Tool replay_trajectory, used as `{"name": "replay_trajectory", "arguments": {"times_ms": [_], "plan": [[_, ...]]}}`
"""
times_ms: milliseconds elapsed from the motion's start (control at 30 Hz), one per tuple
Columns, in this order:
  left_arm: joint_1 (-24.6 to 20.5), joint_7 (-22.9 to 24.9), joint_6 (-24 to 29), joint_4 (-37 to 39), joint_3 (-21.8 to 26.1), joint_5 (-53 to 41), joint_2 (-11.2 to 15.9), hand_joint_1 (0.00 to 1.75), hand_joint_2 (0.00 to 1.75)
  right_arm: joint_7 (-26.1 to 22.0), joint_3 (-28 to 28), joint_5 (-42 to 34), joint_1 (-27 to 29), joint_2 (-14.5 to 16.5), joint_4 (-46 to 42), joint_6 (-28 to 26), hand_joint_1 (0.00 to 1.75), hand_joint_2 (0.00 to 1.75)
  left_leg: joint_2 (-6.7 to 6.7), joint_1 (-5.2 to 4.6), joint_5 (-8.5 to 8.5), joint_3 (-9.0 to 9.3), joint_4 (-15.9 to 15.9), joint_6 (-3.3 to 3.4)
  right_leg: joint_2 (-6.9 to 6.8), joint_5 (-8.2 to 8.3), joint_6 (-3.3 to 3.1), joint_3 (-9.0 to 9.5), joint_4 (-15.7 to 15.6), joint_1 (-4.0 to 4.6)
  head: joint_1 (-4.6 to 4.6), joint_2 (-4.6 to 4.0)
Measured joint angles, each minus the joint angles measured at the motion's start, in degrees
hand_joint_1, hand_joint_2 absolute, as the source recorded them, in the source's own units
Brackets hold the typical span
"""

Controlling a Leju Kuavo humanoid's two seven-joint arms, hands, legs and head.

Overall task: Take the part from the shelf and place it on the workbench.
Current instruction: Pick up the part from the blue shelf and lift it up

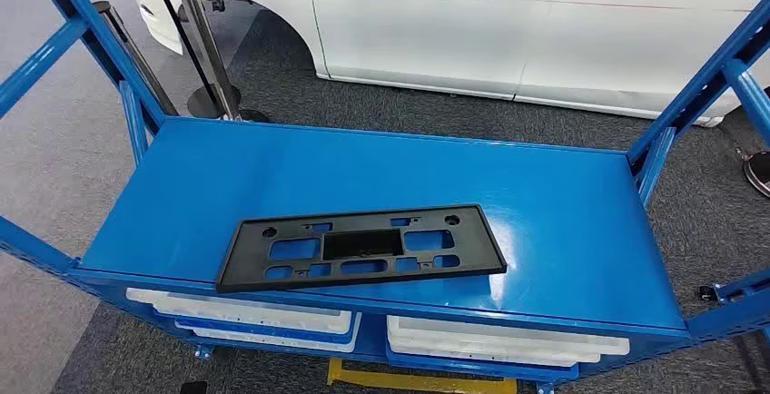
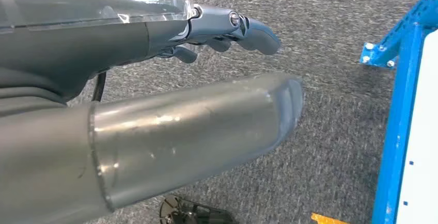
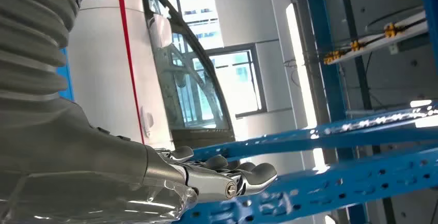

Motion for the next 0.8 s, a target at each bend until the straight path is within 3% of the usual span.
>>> {"name": "replay_trajectory", "arguments": {"times_ms": [300, 433, 500, 567, 667, 733, 800], "plan": [[-0.25, 0.25, -0.09, 0.00, 1.31, -1.57, 0.01, 0.00, 0.00, 0.03, 5.28, 11.33, 2.77, 0.59, -7.54, -3.87, 0.00, 1.75, -0.03, -0.03, 0.04, -0.06, 0.00, 0.06, -0.03, 0.03, 0.05, 0.02, -0.03, -0.03, -0.01, 0.00], [-0.63, 0.26, -0.48, 0.01, 1.79, -3.88, 0.02, 0.00, 0.00, 0.80, 13.71, 22.84, 4.67, 0.85, -11.71, -8.63, 0.00, 1.75, -0.05, -0.03, 0.04, -0.13, 0.00, 0.07, -0.02, 0.03, 0.05, 0.02, -0.02, -0.02, -0.01, 0.00], [-0.84, 0.28, -0.71, 0.01, 2.23, -4.92, 0.04, 0.00, 0.00, 0.87, 20.05, 31.83, 5.60, 0.28, -13.67, -14.19, 0.00, 1.75, -0.04, -0.02, 0.04, -0.14, 0.00, 0.07, -0.03, 0.03, 0.05, 0.02, 0.00, -0.01, -0.03, 0.00], [-0.95, 0.46, -0.85, 0.01, 2.69, -5.90, 0.08, 0.00, 0.00, 0.75, 28.42, 39.40, 6.22, -3.05, -14.89, -26.04, 0.00, 1.75, -0.04, 0.01, 0.05, -0.14, 0.00, 0.08, -0.03, 0.04, 0.04, 0.04, -0.01, 0.02, -0.04, 0.00], [-1.08, 0.83, -1.01, 0.01, 3.27, -7.30, 0.13, 0.00, 0.00, 0.79, 42.98, 45.22, 6.70, -11.62, -13.33, -47.00, 0.00, 1.75, -0.03, 0.00, 0.07, -0.08, 0.00, 0.10, -0.02, 0.04, 0.04, 0.04, -0.04, -0.01, -0.02, 0.00], [-1.18, 1.04, -1.11, 0.01, 3.81, -7.90, 0.24, 0.00, 0.00, 0.41, 50.88, 48.07, 6.91, -16.09, -11.61, -52.52, 0.00, 1.75, -0.03, -0.03, 0.07, -0.07, 0.01, 0.11, -0.03, 0.04, 0.04, 0.03, -0.06, -0.04, -0.02, 0.00], [-1.24, 1.25, -1.31, 0.03, 4.20, -8.26, 0.41, 0.00, 0.00, 0.18, 56.41, 49.93, 7.05, -19.27, -9.73, -53.97, 0.00, 1.75, -0.04, -0.05, 0.07, -0.08, 0.01, 0.12, -0.03, 0.04, 0.04, 0.03, -0.07, -0.05, -0.02, 0.00]]}}
